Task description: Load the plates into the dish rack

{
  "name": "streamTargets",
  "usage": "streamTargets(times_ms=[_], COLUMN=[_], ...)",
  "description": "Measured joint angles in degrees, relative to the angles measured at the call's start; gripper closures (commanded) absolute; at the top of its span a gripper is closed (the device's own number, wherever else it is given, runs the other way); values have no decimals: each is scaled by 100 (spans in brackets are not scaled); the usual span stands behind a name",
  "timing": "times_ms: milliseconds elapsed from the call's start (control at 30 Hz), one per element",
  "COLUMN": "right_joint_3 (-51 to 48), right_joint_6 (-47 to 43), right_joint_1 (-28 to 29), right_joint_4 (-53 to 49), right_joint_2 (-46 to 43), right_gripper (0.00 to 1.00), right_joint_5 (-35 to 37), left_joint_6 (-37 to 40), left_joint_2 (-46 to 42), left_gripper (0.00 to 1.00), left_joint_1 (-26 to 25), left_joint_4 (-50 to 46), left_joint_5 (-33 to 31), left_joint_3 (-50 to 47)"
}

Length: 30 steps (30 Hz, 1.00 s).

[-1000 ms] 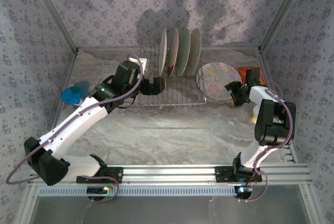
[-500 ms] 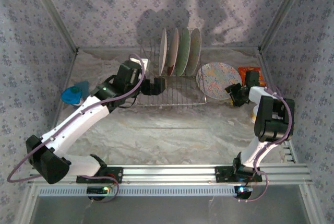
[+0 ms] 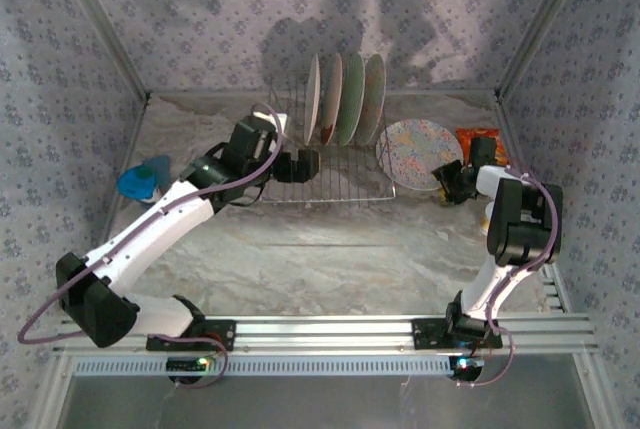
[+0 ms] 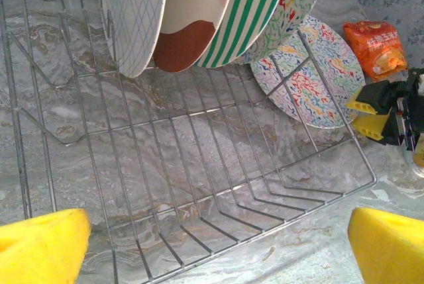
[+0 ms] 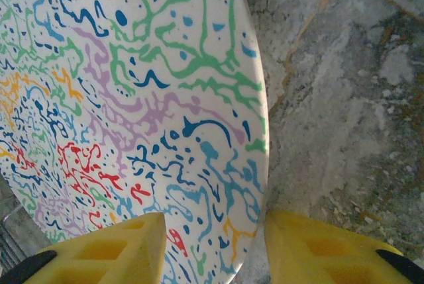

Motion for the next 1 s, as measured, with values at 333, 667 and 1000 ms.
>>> streamTargets(times_ms=[333,667,1000], right_joint_3=[0,0,90], right_joint_6=[4,20,-114], right_joint_1=[-42,-103,-22], right_joint_4=[177,437,262], right_joint_2=[131,155,-203], right_gripper=[76,100,100], right_joint_5=[-96,-190,-175], left_joint_6=[15,20,17], left_joint_2=[140,210,208], left_gripper=[1,1,1], left_joint_1=[0,0,0], left_joint_4=[0,-4,-2], left_joint_5=[0,0,0], left_joint_3=[105,181,203])
